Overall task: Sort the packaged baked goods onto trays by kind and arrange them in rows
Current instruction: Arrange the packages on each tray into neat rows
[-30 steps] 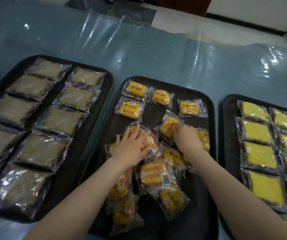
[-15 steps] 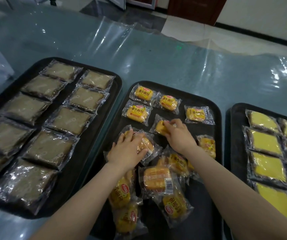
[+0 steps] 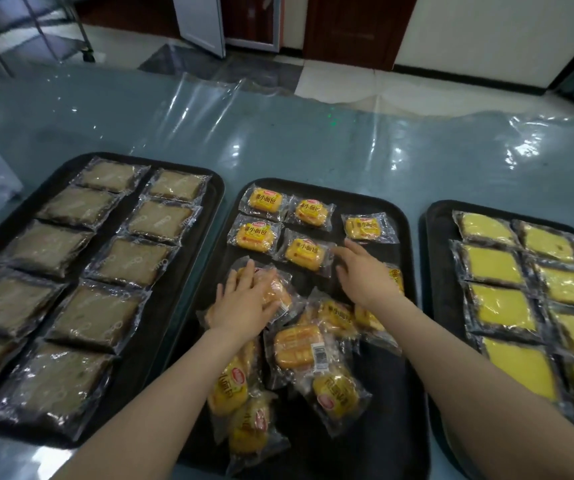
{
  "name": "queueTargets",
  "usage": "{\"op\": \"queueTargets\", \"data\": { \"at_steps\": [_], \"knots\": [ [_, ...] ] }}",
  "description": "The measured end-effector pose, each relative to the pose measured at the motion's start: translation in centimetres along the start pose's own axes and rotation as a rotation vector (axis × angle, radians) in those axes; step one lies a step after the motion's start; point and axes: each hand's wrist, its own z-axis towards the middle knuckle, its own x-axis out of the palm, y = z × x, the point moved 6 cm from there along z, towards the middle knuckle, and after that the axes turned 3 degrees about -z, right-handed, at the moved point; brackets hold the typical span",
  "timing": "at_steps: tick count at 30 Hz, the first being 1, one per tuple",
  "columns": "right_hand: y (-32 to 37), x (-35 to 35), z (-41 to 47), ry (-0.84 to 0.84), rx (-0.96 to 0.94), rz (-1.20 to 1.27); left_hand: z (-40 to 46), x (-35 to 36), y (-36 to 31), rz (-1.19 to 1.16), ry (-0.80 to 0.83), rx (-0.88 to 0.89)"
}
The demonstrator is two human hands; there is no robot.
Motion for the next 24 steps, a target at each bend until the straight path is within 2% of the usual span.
{"op": "queueTargets", "data": {
  "at_steps": [3,7,14,18,22,24],
  "knots": [
    [-4.0,-2.0,-2.9,-0.089,0.101,0.025,-0.6,-0.5,-0.9,0.126,-0.096,0.085],
    [-8.3,-2.5,-6.0,-0.073,0.265,0.020,-0.2,-1.7,-3.1,0.138,-0.177,0.163],
    [-9.8,-0.1,-3.8,0.052,0.072,0.158,1.1,-1.0,-5.6,0.156,-0.133,0.185],
    [-10.4,0.6,-1.9,-0.084,0.136,0.172,2.2,0.5,-6.3,0.200,-0.095,0.161],
    [-11.4,0.4,-0.5,-0.215,0.427,0.292,3.5,0.6,-7.6,0.172,-0.104,0.147],
    [-10.8,0.1,0.0,-0.291,0.390,0.210,4.0,0.6,-8.2,0.166,-0.081,0.151]
  ]
}}
